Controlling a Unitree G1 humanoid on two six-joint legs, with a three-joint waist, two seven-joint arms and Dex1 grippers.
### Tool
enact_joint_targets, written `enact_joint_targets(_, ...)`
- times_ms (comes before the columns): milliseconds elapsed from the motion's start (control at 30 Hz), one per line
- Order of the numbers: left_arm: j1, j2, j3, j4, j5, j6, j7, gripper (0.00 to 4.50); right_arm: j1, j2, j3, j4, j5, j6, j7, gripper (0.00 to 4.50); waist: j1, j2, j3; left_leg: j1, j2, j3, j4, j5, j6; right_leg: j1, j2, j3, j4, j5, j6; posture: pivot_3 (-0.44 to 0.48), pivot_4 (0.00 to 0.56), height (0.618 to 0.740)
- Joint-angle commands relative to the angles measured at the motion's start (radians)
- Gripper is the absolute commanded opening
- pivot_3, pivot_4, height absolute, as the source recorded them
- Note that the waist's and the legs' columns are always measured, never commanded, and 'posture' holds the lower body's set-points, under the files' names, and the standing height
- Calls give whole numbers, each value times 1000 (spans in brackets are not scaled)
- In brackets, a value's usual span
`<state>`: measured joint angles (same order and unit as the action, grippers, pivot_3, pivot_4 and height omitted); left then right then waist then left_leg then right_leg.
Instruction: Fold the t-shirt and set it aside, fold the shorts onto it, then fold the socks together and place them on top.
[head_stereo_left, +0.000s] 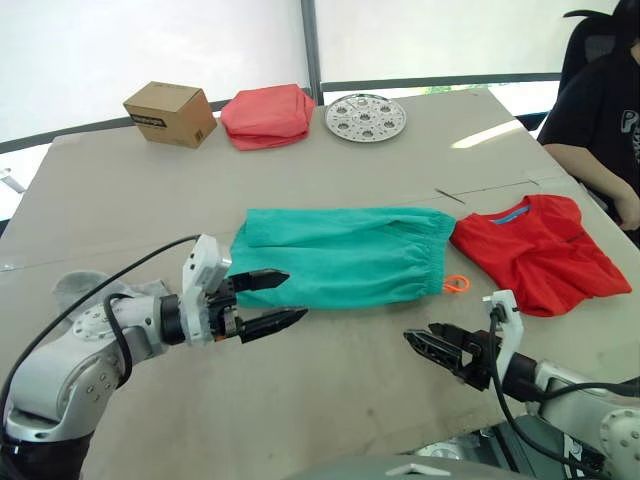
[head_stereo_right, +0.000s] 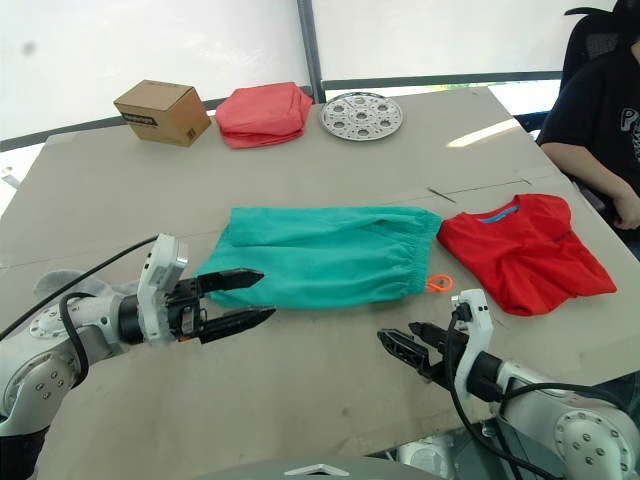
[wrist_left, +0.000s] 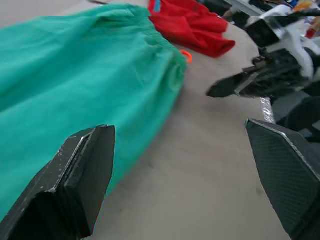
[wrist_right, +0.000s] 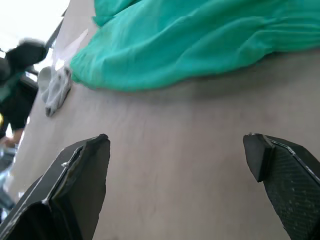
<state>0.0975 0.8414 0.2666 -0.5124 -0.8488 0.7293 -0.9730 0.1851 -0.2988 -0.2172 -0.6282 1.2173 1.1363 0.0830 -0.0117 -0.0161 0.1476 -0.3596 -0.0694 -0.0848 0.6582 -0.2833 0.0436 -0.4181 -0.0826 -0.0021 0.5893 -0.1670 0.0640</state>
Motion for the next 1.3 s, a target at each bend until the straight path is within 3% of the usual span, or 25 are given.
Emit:
enact_joint_targets(33, 17, 8, 22, -36, 9, -41, -23, 4471, -67, 83, 16, 75, 13, -50, -136, 4500, 0, 0, 0, 0, 1, 0, 0, 0, 0, 0, 1, 0, 0, 0, 0, 0, 150, 740)
enact_joint_targets(300, 117, -18, 53, -42, 51, -129, -41, 4471, -214, 342, -17, 319, -18, -240, -322, 4500, -3, 0, 0, 1, 3, 0, -5, 1, 1, -2, 4, 0, -2, 0, -1, 0, 150, 740)
enact_joint_targets(733, 192, -60, 13, -63, 118, -217, -34, 4471, -480, 384, -88, 621, -219, -479, -553, 4500, 2, 0, -1, 9, 3, 2, -5, 0, 0, 5, 4, 2, -1, 0, -1, 0, 150, 740)
enact_joint_targets(867, 205, -80, 1, -63, 132, -237, -25, 4471, -554, 391, -63, 745, -277, -524, -515, 4500, 0, -1, -1, 10, 3, 3, -6, 1, 1, 5, 4, 3, -1, 0, -1, 0, 150, 740)
enact_joint_targets(967, 215, -92, -6, -65, 141, -251, -21, 4500, -594, 391, -35, 860, -333, -567, -431, 3699, -3, -1, -2, 13, 3, 3, -6, 1, 0, 7, 4, 3, -1, 0, -1, 0, 150, 740)
enact_joint_targets(1133, 233, -107, -11, -68, 154, -270, -21, 4500, -608, 367, 12, 940, -434, -615, -287, 1028, -15, -2, -3, 14, 3, 5, -6, 1, 1, 8, 5, 5, -1, 0, -1, 0, 150, 740)
enact_joint_targets(1200, 234, -113, -13, -64, 160, -278, -17, 4500, -591, 335, 54, 910, -496, -628, -240, 277, -17, -3, -3, 14, 4, 5, -6, 1, 1, 8, 5, 5, -1, 0, -1, 0, 150, 740)
enact_joint_targets(1300, 241, -122, -16, -57, 168, -291, -14, 4500, -563, 312, 74, 839, -533, -612, -233, 76, -14, -4, -4, 14, 4, 5, -6, 1, 1, 8, 5, 5, -1, 0, -1, 0, 150, 740)
